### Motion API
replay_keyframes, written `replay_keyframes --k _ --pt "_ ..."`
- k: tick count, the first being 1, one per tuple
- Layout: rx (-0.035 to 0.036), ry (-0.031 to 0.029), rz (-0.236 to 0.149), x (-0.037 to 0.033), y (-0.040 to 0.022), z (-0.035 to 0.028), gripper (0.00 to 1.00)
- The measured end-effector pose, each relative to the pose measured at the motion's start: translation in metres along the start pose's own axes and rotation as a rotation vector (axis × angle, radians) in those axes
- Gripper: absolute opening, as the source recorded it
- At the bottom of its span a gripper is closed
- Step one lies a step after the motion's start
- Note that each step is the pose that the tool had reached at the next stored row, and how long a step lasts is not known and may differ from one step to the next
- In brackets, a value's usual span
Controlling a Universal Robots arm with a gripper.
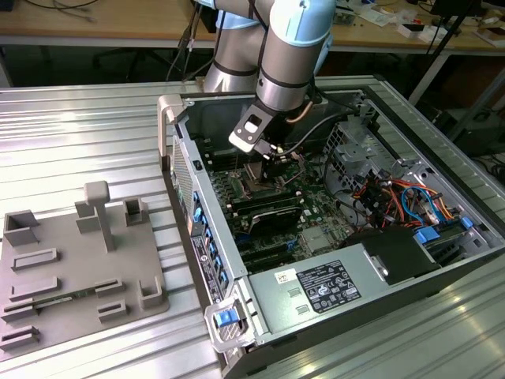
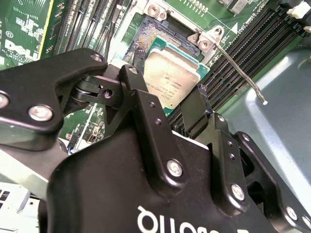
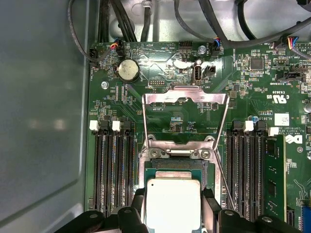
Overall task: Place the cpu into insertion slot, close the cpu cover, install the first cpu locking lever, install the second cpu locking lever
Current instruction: 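Place the cpu into insertion slot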
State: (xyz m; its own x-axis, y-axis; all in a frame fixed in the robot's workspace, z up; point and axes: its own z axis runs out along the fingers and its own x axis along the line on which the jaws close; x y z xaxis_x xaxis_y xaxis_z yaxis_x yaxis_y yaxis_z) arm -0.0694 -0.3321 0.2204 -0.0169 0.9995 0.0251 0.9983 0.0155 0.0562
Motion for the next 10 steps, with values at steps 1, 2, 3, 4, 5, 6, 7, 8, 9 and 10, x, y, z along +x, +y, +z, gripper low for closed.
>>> replay_keyframes --k 1,2,3,4,5,6,7,8,9,10 --pt "0.0 0.0 0.0 0.0 0.0 0.0 0.55" --pt "0.0 0.0 0.0 0.0 0.0 0.0001 0.55" --pt "0.0 0.0 0.0 0.0 0.0 0.0001 0.55" --pt "0.0 0.0 0.0 0.0 0.0 0.0001 0.55" --pt "0.0 0.0 0.0 0.0 0.0 0.0001 0.55" --pt "0.0 0.0 0.0 0.0 0.0 0.0001 0.55" --pt "0.0 0.0 0.0 0.0 0.0 0.0002 0.55" --pt "0.0 0.0 0.0 0.0 0.0 0.0002 0.55" --pt "0.0 -0.0003 0.0 0.0 0.0 0.0002 0.55" --pt "-0.0002 -0.0017 0.0 0.0 0.0001 0.0004 0.55"
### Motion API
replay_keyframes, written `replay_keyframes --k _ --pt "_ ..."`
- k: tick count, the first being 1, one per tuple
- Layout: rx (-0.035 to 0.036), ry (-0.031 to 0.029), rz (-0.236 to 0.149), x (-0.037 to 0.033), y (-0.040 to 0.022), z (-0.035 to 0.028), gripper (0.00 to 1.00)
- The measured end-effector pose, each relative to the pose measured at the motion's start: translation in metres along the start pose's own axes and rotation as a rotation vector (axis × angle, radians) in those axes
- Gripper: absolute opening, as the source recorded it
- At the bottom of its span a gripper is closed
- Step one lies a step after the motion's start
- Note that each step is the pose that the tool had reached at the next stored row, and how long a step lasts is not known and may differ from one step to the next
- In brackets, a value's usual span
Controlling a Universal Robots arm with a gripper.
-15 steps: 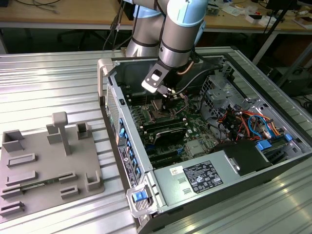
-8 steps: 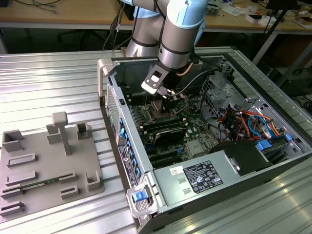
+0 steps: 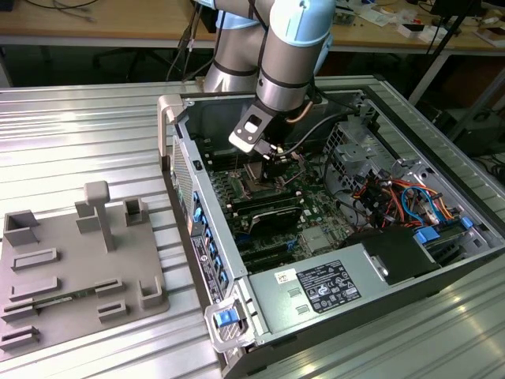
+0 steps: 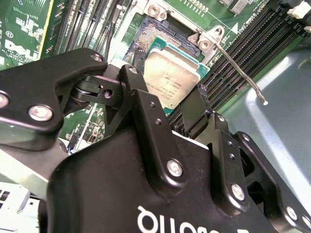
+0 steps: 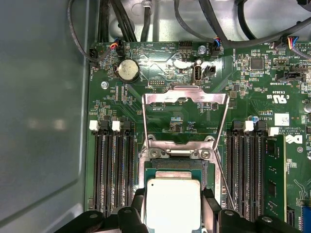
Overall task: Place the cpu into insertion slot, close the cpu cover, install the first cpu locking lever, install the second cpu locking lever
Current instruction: 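Place the cpu into insertion slot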
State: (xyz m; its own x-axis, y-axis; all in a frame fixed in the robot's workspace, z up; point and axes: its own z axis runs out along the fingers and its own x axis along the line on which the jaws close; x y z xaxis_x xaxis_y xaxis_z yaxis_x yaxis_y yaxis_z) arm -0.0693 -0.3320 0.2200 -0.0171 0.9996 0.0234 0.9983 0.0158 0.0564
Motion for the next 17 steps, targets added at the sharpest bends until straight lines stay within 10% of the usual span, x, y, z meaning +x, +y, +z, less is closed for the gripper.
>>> replay_keyframes --k 4,17 --pt "0.0004 -0.0153 -0.001 -0.0001 -0.0001 0.0011 0.55" --pt "0.0008 -0.016 -0.001 -0.0003 -0.0007 0.0093 0.55"
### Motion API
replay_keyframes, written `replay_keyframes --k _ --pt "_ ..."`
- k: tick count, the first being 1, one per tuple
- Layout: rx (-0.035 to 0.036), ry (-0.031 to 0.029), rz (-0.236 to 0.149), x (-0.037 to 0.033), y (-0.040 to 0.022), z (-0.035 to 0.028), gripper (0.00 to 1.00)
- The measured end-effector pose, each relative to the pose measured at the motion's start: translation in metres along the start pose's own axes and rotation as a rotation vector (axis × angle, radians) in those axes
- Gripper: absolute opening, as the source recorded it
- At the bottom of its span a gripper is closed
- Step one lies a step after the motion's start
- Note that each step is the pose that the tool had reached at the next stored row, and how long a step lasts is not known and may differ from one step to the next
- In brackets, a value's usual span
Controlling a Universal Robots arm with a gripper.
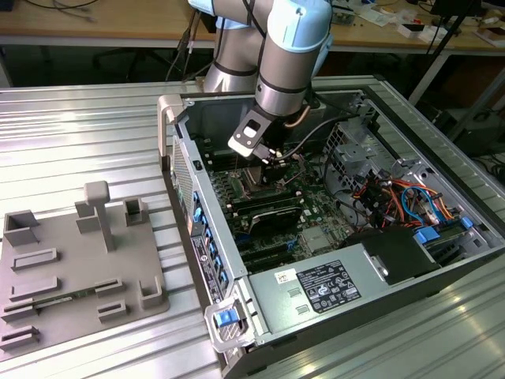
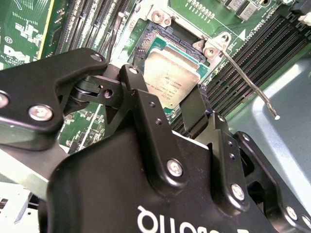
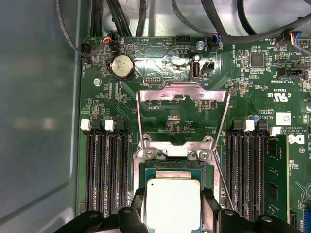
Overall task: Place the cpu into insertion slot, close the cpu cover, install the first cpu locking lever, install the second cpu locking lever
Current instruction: 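Place the cpu into insertion slot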
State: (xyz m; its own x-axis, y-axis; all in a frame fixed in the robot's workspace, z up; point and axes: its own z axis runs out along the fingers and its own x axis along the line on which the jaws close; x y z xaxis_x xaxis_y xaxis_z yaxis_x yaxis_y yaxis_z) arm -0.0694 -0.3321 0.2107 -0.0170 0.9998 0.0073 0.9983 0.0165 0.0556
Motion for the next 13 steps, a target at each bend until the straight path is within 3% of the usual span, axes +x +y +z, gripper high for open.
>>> replay_keyframes --k 13 --pt "-0.0001 -0.0005 0.0 -0.0007 -0.0001 0.0018 0.55"
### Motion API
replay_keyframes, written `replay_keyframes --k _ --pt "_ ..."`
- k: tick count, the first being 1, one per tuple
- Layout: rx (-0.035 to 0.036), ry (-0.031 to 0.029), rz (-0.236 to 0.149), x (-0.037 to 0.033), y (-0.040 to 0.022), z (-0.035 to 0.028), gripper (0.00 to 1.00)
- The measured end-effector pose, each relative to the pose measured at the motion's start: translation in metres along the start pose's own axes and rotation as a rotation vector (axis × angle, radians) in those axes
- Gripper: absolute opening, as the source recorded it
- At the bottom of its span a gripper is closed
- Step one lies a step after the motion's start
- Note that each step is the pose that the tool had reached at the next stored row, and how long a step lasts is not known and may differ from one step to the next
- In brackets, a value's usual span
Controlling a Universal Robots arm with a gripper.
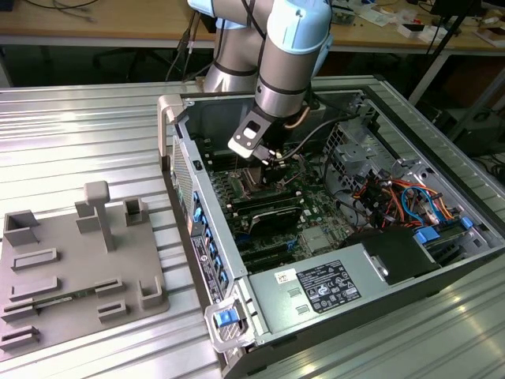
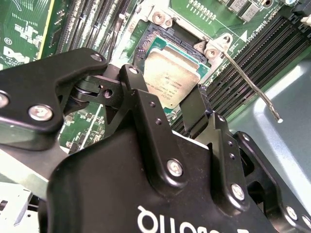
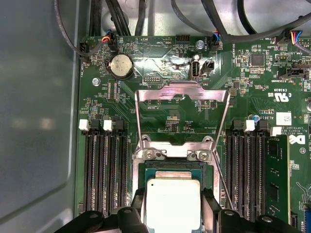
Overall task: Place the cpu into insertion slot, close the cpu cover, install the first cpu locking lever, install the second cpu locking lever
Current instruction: 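Place the cpu into insertion slot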
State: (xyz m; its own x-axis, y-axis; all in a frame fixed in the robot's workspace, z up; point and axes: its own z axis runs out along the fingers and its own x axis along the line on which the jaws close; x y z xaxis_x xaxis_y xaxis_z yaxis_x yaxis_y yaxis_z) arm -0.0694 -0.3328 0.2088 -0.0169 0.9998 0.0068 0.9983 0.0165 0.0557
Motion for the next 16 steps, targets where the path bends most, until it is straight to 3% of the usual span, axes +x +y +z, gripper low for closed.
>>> replay_keyframes --k 12,16 --pt "0.0002 -0.0002 0.0 -0.0006 -0.0001 0.0001 0.55" --pt "0.0088 0.0001 0.0 -0.0005 -0.0003 0.0038 0.55"
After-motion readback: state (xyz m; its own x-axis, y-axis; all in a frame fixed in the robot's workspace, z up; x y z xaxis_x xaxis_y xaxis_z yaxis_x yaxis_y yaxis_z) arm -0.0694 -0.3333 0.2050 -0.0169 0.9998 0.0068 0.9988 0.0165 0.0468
